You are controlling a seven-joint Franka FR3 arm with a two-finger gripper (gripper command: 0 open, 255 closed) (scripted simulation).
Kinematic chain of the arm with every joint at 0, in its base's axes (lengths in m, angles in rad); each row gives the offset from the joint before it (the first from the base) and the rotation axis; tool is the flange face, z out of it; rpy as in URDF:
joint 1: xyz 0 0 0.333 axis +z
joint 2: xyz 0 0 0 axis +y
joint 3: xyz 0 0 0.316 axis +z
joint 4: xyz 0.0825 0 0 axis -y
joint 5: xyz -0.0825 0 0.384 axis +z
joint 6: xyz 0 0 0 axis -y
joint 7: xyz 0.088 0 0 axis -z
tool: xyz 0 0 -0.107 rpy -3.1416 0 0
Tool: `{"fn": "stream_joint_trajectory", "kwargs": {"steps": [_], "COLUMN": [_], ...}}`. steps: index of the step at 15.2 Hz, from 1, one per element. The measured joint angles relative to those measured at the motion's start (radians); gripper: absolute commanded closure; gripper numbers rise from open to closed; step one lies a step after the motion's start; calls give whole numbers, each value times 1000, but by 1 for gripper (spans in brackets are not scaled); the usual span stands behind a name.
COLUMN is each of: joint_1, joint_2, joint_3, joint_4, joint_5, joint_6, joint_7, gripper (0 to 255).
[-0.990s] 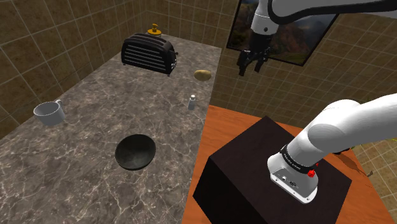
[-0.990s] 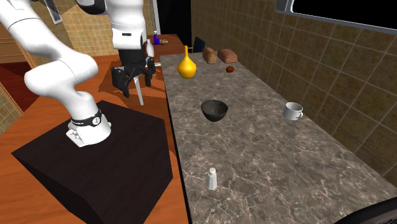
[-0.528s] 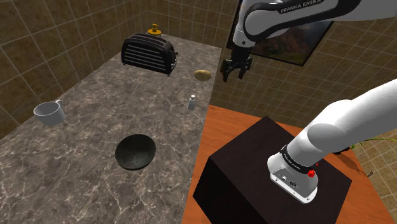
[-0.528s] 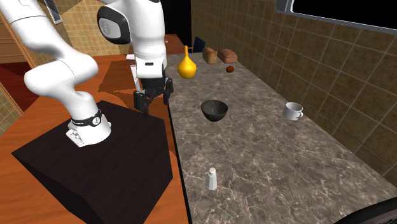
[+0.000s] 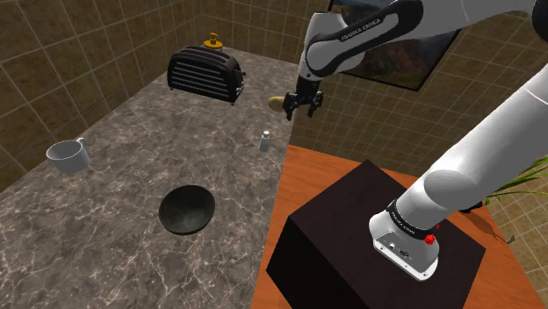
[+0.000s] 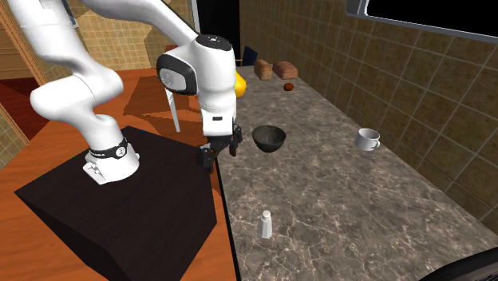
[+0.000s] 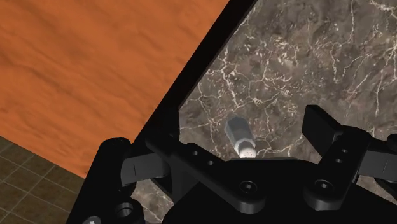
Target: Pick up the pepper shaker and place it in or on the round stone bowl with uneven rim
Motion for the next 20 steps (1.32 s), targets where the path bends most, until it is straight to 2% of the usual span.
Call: {"fn": "stream_joint_trajectory", "kwargs": {"steps": [7, 15, 20], "joint_1": [-4, 8, 10], "joint_2": [284, 596, 681], "joint_3": [-8, -21, -24], "joint_4": [163, 424, 481], "joint_5": [-4, 1, 3], "joint_6": [142, 219, 251], "joint_7": [43, 95, 101], "gripper": [0, 0, 0]}}
